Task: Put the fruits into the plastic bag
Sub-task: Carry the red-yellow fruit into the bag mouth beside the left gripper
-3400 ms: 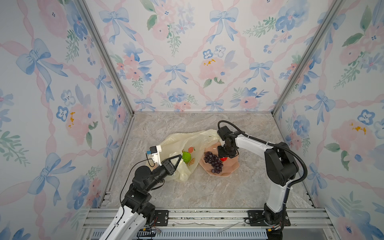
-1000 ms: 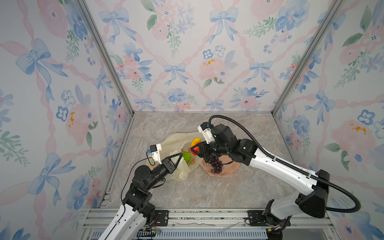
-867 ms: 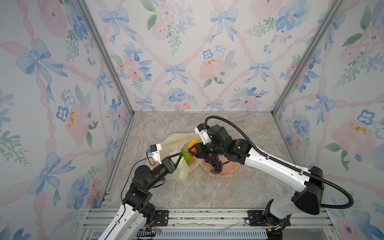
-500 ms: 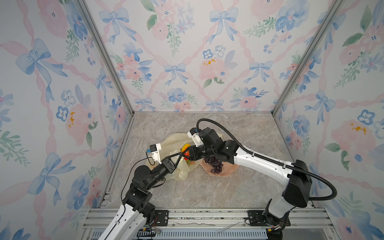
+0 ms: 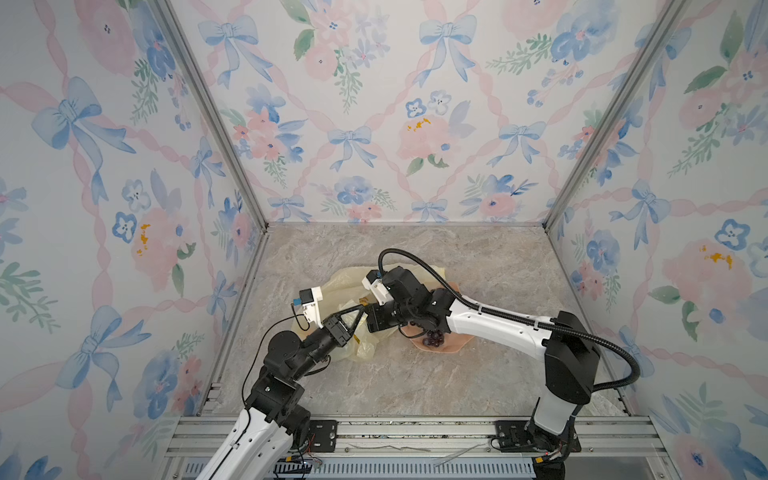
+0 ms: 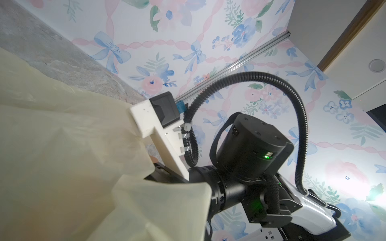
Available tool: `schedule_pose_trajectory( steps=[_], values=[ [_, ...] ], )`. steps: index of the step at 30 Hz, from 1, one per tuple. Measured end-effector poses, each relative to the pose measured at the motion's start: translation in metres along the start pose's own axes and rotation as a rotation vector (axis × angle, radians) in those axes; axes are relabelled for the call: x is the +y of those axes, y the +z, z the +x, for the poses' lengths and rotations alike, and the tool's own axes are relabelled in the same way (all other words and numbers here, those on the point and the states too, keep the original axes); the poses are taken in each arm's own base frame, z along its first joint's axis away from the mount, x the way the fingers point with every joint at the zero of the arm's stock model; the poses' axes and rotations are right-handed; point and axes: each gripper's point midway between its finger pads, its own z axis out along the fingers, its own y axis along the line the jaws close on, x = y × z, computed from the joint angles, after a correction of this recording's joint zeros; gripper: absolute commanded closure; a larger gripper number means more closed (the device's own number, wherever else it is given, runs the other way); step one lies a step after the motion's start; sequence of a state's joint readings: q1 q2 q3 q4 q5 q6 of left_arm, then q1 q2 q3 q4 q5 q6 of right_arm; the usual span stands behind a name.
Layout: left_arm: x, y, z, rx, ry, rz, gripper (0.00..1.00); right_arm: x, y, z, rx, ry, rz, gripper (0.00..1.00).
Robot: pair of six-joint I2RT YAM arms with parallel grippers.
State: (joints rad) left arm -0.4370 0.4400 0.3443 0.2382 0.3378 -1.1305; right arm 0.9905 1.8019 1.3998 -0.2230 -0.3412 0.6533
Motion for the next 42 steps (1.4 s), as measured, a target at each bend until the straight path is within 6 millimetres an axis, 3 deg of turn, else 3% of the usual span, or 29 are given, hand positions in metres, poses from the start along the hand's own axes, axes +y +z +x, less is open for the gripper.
schedule_pose_trajectory(
  steps=[10,16,18,23,32,42],
  values=[
    [-0.003,-0.001,0.0,-0.002,0.003,0.009,1.0,-0.01,0.04,0.02,0.096,0.091,-0.063,0.46],
    [-0.005,-0.003,-0.001,-0.006,0.006,0.017,1.0,-0.006,0.059,0.024,0.137,0.131,-0.112,0.31],
    [-0.006,-0.003,-0.001,-0.007,0.007,0.02,1.0,0.0,0.06,0.023,0.141,0.13,-0.13,0.26],
    [-0.007,-0.004,-0.002,-0.009,0.008,0.023,1.0,0.017,0.058,0.018,0.137,0.105,-0.172,0.24],
    [-0.007,-0.004,-0.002,-0.009,0.008,0.023,1.0,0.021,0.058,0.019,0.14,0.103,-0.187,0.24],
    [-0.01,-0.006,-0.002,-0.017,0.013,0.037,1.0,0.061,0.05,0.004,0.122,0.145,-0.395,0.24]
  ],
)
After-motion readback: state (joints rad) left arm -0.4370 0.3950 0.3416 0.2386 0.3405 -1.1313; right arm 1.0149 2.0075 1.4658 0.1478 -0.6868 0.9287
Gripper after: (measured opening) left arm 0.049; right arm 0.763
